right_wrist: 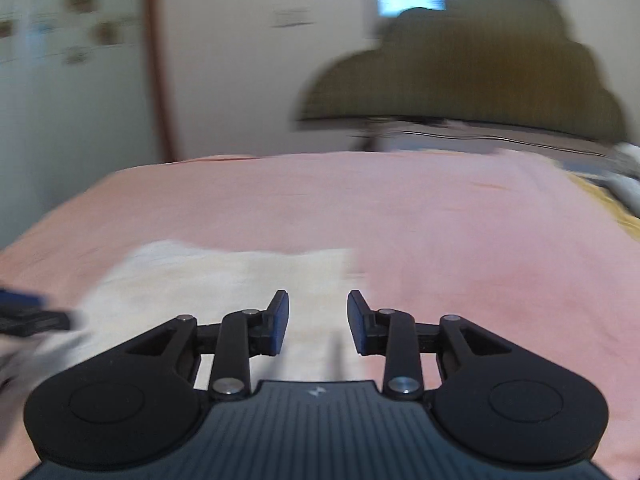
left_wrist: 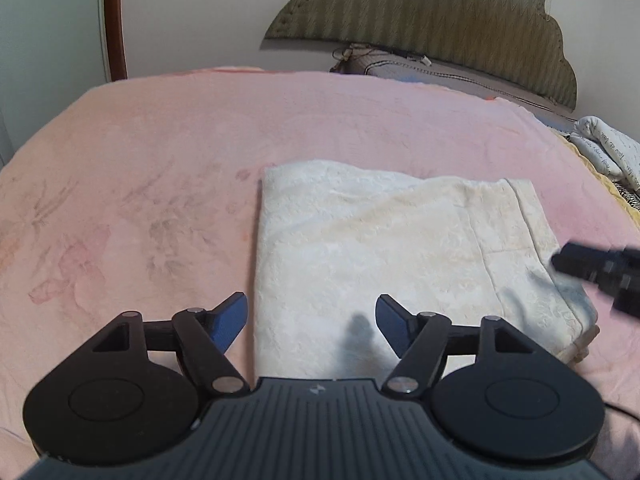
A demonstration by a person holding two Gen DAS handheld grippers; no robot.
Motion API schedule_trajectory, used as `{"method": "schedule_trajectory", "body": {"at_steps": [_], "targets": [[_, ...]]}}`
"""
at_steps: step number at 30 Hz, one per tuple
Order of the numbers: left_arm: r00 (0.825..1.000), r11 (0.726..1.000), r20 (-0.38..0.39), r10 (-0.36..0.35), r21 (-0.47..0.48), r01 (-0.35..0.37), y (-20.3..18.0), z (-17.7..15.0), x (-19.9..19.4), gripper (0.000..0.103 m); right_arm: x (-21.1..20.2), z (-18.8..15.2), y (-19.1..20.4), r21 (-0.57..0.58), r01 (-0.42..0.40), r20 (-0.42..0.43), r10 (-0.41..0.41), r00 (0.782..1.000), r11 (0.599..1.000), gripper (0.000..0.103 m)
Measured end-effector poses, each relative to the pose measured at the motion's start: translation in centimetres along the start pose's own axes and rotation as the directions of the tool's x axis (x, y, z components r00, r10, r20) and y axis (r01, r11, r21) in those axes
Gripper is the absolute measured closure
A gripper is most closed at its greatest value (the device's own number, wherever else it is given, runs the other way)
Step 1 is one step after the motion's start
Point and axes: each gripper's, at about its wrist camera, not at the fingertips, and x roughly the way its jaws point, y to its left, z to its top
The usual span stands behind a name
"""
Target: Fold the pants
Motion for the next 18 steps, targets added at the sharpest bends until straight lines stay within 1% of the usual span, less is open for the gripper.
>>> {"method": "schedule_trajectory", "body": {"at_steps": [1,2,3,5,6,7,9,11,12,13,14,15,16,18], "targets": [[1.000,1.000,-0.002,0.001,-0.001,-0.001,-0.1,-0.1,0.0,0.030,0.7,-0.4,0.8,-0.012,-0.028,-0.050,0.027,0.998,1.000,0.071],[1.000,1.000,-0.001,0.010,0.005,-0.010,-0.3,-0.2,0.0,0.030,1.3,-0.8,1.2,-0.030,-0.012,-0.085,0.010,0.996,0.999,0.071],[1.000,1.000,-0.002,0.024,0.013,-0.024,-0.5,-0.3,0.0,0.030,2.2,-1.3,1.1,-0.042,0.032,-0.116,-0.037,0.993,0.999,0.071],[0.999,0.998,-0.005,0.046,0.031,-0.046,-0.8,-0.5,-0.1,0.030,2.9,-2.0,-0.1,0.009,0.155,-0.140,-0.152,0.978,0.988,0.072],[0.999,0.998,-0.005,0.047,0.034,-0.047,-0.9,-0.6,-0.2,0.030,2.3,-2.1,-0.6,0.050,0.163,-0.125,-0.156,0.980,0.985,0.071],[0.999,0.999,-0.006,0.044,0.032,-0.044,-1.0,-0.6,-0.2,0.030,1.4,-1.9,-0.7,0.095,0.131,-0.092,-0.122,0.988,0.987,0.069],[0.999,0.999,-0.009,0.046,0.027,-0.045,-1.2,-0.7,-0.3,0.030,-0.2,-2.0,0.0,0.137,0.049,-0.041,-0.044,0.998,0.989,0.069],[0.999,0.998,-0.005,0.052,0.027,-0.051,-1.5,-0.8,-0.4,0.030,-0.9,-2.4,1.5,0.104,-0.013,-0.038,0.017,0.999,0.994,0.069],[0.998,0.998,-0.005,0.056,0.028,-0.056,-1.7,-0.9,-0.4,0.029,-0.7,-2.7,2.4,0.068,-0.025,-0.058,0.029,0.998,0.997,0.070],[0.998,0.998,-0.008,0.059,0.029,-0.059,-1.8,-1.0,-0.4,0.029,-0.2,-3.1,3.1,0.036,-0.017,-0.084,0.020,0.996,0.999,0.069],[0.998,0.998,-0.012,0.060,0.030,-0.060,-1.9,-1.1,-0.4,0.029,0.4,-3.6,3.3,0.017,0.009,-0.112,-0.007,0.994,1.000,0.070],[0.998,0.998,-0.013,0.059,0.030,-0.058,-1.8,-1.1,-0.5,0.029,0.7,-4.1,3.1,0.017,0.034,-0.132,-0.031,0.991,0.999,0.070],[0.998,0.998,-0.011,0.060,0.030,-0.060,-1.8,-1.2,-0.6,0.028,0.7,-4.3,2.7,0.042,0.042,-0.133,-0.036,0.990,0.998,0.070],[0.998,0.997,-0.007,0.068,0.027,-0.068,-1.7,-1.4,-0.7,0.027,-0.2,-4.1,2.4,0.096,0.046,-0.108,-0.036,0.993,0.994,0.070]]}}
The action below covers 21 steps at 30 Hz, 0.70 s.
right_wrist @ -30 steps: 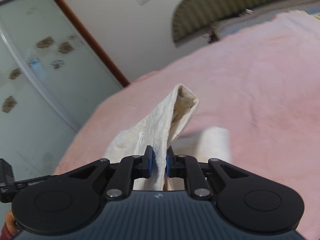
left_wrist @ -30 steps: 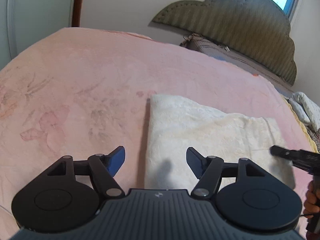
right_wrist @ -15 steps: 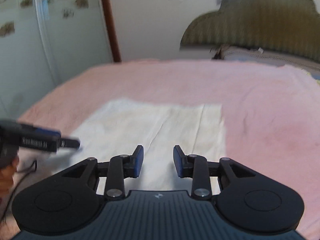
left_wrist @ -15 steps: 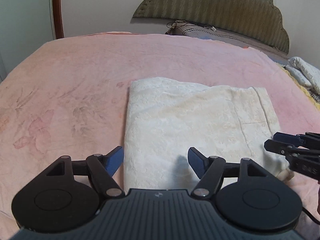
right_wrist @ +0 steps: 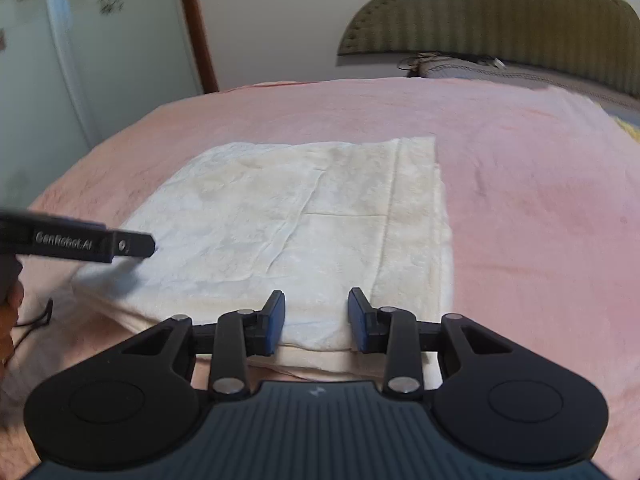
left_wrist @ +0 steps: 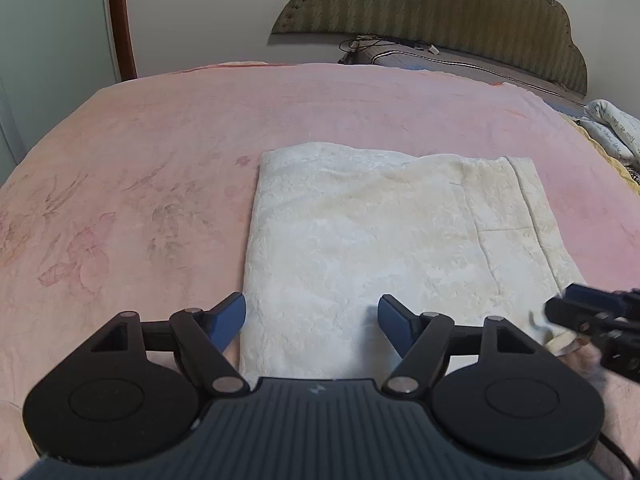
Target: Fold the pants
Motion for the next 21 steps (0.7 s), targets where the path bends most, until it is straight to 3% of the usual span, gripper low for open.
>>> {"method": "schedule_trajectory", "body": {"at_steps": [3,9,13,16,18,21], "targets": [[1.000,1.000,-0.007,-0.002,-0.014,0.002,0.0,-0.1,0.1,0.027,-1.7,0.3,0.8,-0.025,-0.008,0.051,0.009,0.999,1.000,0.068],[1.000,1.000,-0.007,-0.002,0.005,0.002,-0.3,-0.6,-0.3,0.024,0.0,-1.1,0.7,-0.019,-0.019,-0.007,0.019,1.000,1.000,0.069],[1.000,1.000,-0.008,-0.002,-0.008,0.002,-0.2,-0.9,-0.4,0.022,-1.6,-1.2,1.6,-0.011,-0.013,0.039,0.013,0.999,1.000,0.068],[0.999,0.999,-0.007,-0.039,-0.003,0.039,0.5,-1.3,-0.9,0.021,-1.2,-1.9,2.1,-0.071,-0.012,0.009,0.012,1.000,0.997,0.058],[0.998,0.998,0.008,-0.061,0.003,0.061,1.7,-1.3,-1.1,0.021,-1.1,-2.4,1.7,-0.061,-0.032,-0.017,0.031,0.999,0.998,0.058],[0.997,0.996,0.020,-0.071,-0.059,0.072,4.7,-0.9,-0.8,0.015,-2.8,-1.7,-0.3,-0.007,-0.043,0.036,0.043,0.998,0.999,0.051]]}}
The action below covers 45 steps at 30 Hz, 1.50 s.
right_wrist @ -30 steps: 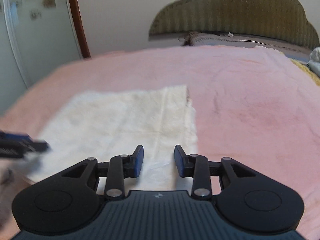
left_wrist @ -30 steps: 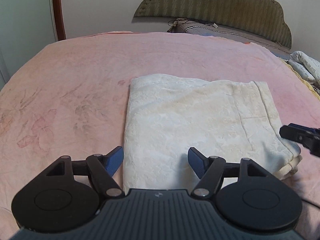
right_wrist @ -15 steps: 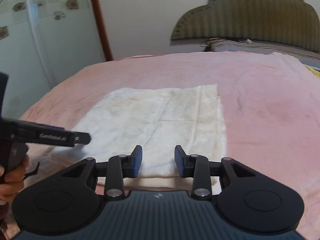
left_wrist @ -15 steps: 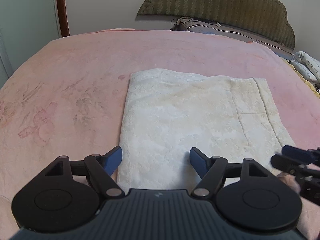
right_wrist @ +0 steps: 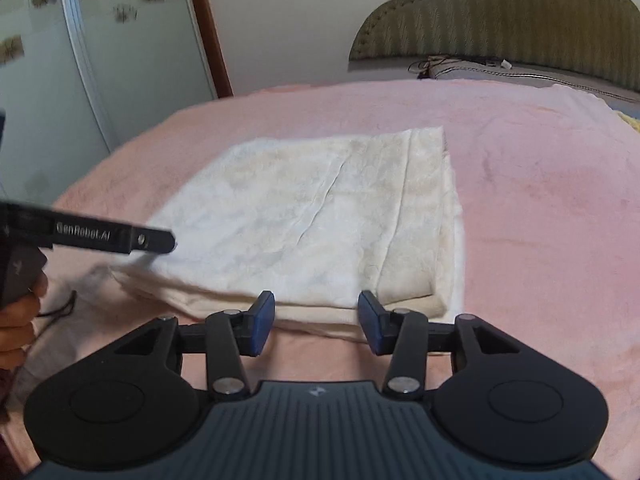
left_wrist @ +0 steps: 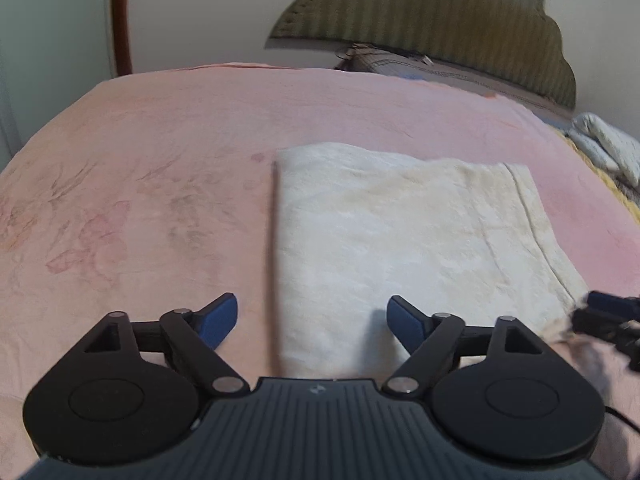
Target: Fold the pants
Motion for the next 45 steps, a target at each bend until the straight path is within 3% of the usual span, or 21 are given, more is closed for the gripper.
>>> {"method": "schedule_trajectory", "body": {"at_steps": [1,2,6,9,14,18,19,21,22,24,25,26,27,28,29,30,31,36,39,42,45], "targets": [[1.000,0.999,-0.008,-0.014,-0.034,0.014,1.0,0.2,0.3,0.015,-0.4,0.5,-0.9,0.020,0.013,0.016,-0.014,1.000,1.000,0.043],[0.999,0.996,-0.021,-0.035,-0.078,0.034,2.1,0.5,0.6,0.015,-0.6,1.0,-2.0,0.044,0.024,0.028,-0.025,0.999,0.999,0.041],[0.982,0.960,-0.063,-0.180,-0.228,0.161,5.8,1.6,2.4,0.015,0.8,2.9,-5.6,0.121,0.010,0.003,-0.010,1.000,0.993,0.041],[0.947,0.914,-0.091,-0.307,-0.306,0.266,7.8,2.2,4.3,0.015,3.1,3.7,-7.9,0.199,-0.014,-0.037,0.022,0.999,0.980,0.041],[0.875,0.830,-0.131,-0.466,-0.407,0.381,9.3,2.9,7.8,0.013,7.4,4.2,-11.0,0.356,-0.139,-0.118,0.192,0.974,0.924,0.041],[0.842,0.801,-0.120,-0.526,-0.401,0.443,8.3,3.8,9.4,0.006,9.7,4.3,-12.4,0.423,-0.264,-0.112,0.339,0.934,0.867,0.032],[0.832,0.793,-0.120,-0.542,-0.400,0.459,7.7,4.0,10.0,0.006,10.1,4.4,-12.5,0.443,-0.286,-0.097,0.362,0.927,0.850,0.026],[0.819,0.784,-0.124,-0.560,-0.400,0.476,6.2,4.5,11.0,0.006,11.1,4.7,-12.6,0.477,-0.313,-0.071,0.390,0.918,0.821,0.026],[0.820,0.788,-0.128,-0.559,-0.390,0.476,5.4,4.7,11.3,0.006,11.4,4.8,-12.4,0.472,-0.316,-0.064,0.390,0.919,0.823,0.026],[0.855,0.841,-0.146,-0.497,-0.321,0.435,3.5,5.0,11.3,0.015,11.7,5.3,-11.4,0.433,-0.292,-0.078,0.358,0.930,0.853,0.027],[0.874,0.873,-0.159,-0.459,-0.264,0.411,2.6,5.1,11.0,0.026,11.5,5.5,-10.7,0.389,-0.261,-0.099,0.322,0.942,0.883,0.039],[0.896,0.904,-0.169,-0.410,-0.204,0.376,1.9,5.2,10.6,0.035,11.2,5.6,-10.2,0.349,-0.225,-0.119,0.281,0.952,0.910,0.061],[0.921,0.933,-0.171,-0.350,-0.146,0.328,1.1,5.1,10.2,0.055,10.8,5.6,-9.9,0.335,-0.219,-0.116,0.270,0.956,0.917,0.065],[0.933,0.945,-0.159,-0.323,-0.113,0.308,0.8,5.0,9.8,0.065,10.2,5.5,-9.7,0.330,-0.231,-0.096,0.276,0.956,0.915,0.074],[0.939,0.947,-0.135,-0.317,-0.098,0.305,0.6,4.9,9.3,0.073,9.7,5.5,-9.5,0.321,-0.237,-0.080,0.276,0.958,0.917,0.078],[0.947,0.952,-0.106,-0.304,-0.080,0.297,0.3,4.9,8.7,0.086,9.1,5.7,-9.1,0.309,-0.239,-0.065,0.271,0.960,0.921,0.079],[0.953,0.955,-0.076,-0.294,-0.062,0.290,0.1,4.9,8.0,0.091,8.5,6.1,-8.4,0.281,-0.245,-0.049,0.269,0.962,0.928,0.083],[0.972,0.978,0.103,-0.209,0.033,0.207,-0.1,6.0,3.9,0.094,6.1,9.0,-4.5,0.086,-0.248,0.011,0.248,0.969,0.965,0.084],[0.969,0.988,0.195,-0.153,0.049,0.146,0.7,7.9,2.2,0.093,6.1,11.3,-2.3,0.004,-0.279,0.055,0.278,0.959,0.960,0.084],[0.979,0.994,0.177,-0.105,0.012,0.105,2.4,10.1,3.0,0.088,7.8,13.7,-1.5,-0.032,-0.298,0.079,0.299,0.951,0.954,0.084],[0.998,1.000,0.064,-0.017,-0.011,0.018,4.1,11.1,6.5,0.071,11.8,15.4,-1.1,-0.014,-0.297,0.057,0.297,0.953,0.955,0.083]]}}
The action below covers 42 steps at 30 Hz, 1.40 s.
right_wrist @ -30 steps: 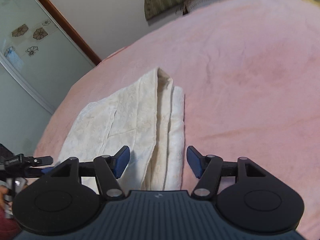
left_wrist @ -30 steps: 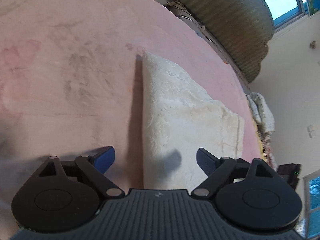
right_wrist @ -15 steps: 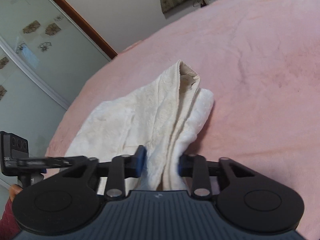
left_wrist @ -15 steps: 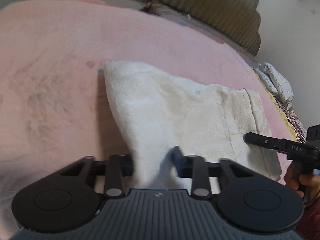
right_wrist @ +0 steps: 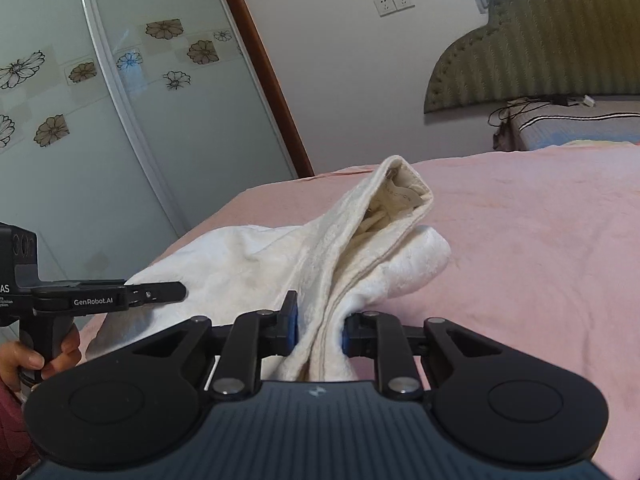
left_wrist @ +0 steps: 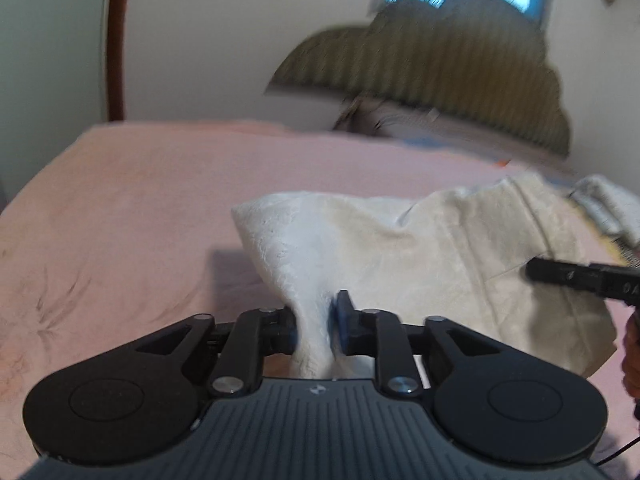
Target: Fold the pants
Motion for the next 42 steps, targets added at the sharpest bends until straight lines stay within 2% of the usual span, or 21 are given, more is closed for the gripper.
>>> {"method": "schedule_trajectory", "body": {"at_steps": [3,5,6,8,11,13,16,18,20,24,25,26,27,31,34,36,37,39,40,41,42], "targets": [[0.978,0.985,-0.114,0.172,0.029,-0.170,1.0,-1.1,3.5,0.061,4.9,-0.6,-1.8,0.073,0.042,-0.137,-0.031,0.990,0.996,0.078],[0.976,0.981,-0.103,0.193,0.027,-0.192,1.0,-1.8,3.4,0.054,7.3,-1.7,-2.1,0.053,0.178,-0.239,-0.161,0.958,0.983,0.059],[0.979,0.982,-0.080,0.188,0.014,-0.187,1.3,-1.9,2.4,0.051,7.2,-2.2,-2.0,0.033,0.216,-0.235,-0.203,0.951,0.976,0.054],[0.978,0.979,-0.051,0.202,0.015,-0.201,1.3,-2.2,0.4,0.041,5.1,-2.8,-2.0,0.052,0.228,-0.177,-0.216,0.960,0.972,0.053],[0.978,0.978,0.015,0.206,0.032,-0.207,0.5,-3.4,-3.2,0.023,0.3,-3.6,-0.1,-0.009,0.339,-0.053,-0.339,0.939,0.941,0.052],[0.978,0.977,0.040,0.205,0.053,-0.207,-0.5,-4.6,-4.7,0.008,-1.8,-4.5,2.5,-0.133,0.271,-0.004,-0.274,0.962,0.953,0.052],[0.970,0.964,0.033,0.242,0.104,-0.244,-2.3,-6.1,-3.1,0.007,-1.8,-6.2,5.2,-0.264,0.174,-0.037,-0.190,0.981,0.949,0.048],[0.960,0.953,-0.030,0.278,0.134,-0.271,-2.3,-6.7,-0.7,0.015,0.4,-7.0,5.1,-0.283,0.207,-0.111,-0.246,0.963,0.937,0.048],[0.973,0.973,-0.035,0.230,0.042,-0.229,-1.3,-7.0,-1.6,0.021,1.8,-7.6,3.8,-0.222,0.283,-0.154,-0.320,0.935,0.933,0.048],[0.975,0.975,-0.010,0.222,0.019,-0.222,-1.5,-7.4,-4.7,0.013,-2.0,-7.7,5.0,-0.098,0.285,-0.090,-0.294,0.952,0.953,0.046],[0.975,0.975,-0.013,0.223,0.022,-0.223,-1.7,-7.7,-5.2,0.010,-3.0,-7.8,5.8,-0.094,0.279,-0.078,-0.287,0.955,0.956,0.035],[0.976,0.976,-0.024,0.216,0.029,-0.215,-2.0,-8.1,-5.6,0.009,-3.8,-8.0,6.5,-0.100,0.277,-0.071,-0.285,0.956,0.956,0.022],[0.978,0.978,-0.039,0.206,0.039,-0.204,-2.4,-8.5,-6.0,0.009,-4.5,-8.2,7.4,-0.121,0.280,-0.067,-0.289,0.955,0.952,0.018],[0.977,0.983,-0.110,0.182,0.031,-0.179,-2.4,-10.6,-7.0,0.009,-7.7,-9.6,10.8,-0.203,0.300,-0.073,-0.320,0.945,0.932,0.017],[0.975,0.983,-0.126,0.185,0.016,-0.184,-2.0,-11.8,-8.3,0.009,-10.8,-10.0,12.3,-0.119,0.182,-0.100,-0.194,0.976,0.976,0.017],[0.976,0.981,-0.104,0.193,0.014,-0.193,-1.8,-12.5,-9.3,0.009,-13.6,-9.6,12.5,0.093,-0.057,-0.088,0.065,0.994,0.994,0.017],[0.976,0.981,-0.099,0.193,0.017,-0.192,-1.7,-12.7,-9.5,0.008,-14.6,-9.6,12.1,0.212,-0.210,-0.039,0.223,0.974,0.955,0.016],[0.973,0.978,-0.107,0.207,0.023,-0.205,-1.9,-13.1,-9.4,0.008,-15.1,-9.7,10.9,0.360,-0.406,0.080,0.405,0.911,0.840,0.003],[0.972,0.978,-0.104,0.210,0.019,-0.210,-2.0,-13.2,-9.3,0.009,-14.8,-9.9,10.5,0.367,-0.406,0.109,0.394,0.912,0.837,0.000],[0.972,0.977,-0.097,0.212,0.012,-0.212,-2.1,-13.5,-9.2,0.009,-14.3,-10.0,10.4,0.344,-0.344,0.100,0.330,0.939,0.874,0.000],[0.973,0.977,-0.091,0.213,0.007,-0.214,-2.2,-13.7,-9.1,0.008,-13.2,-10.2,10.4,0.297,-0.216,0.060,0.208,0.976,0.930,0.000]]}}
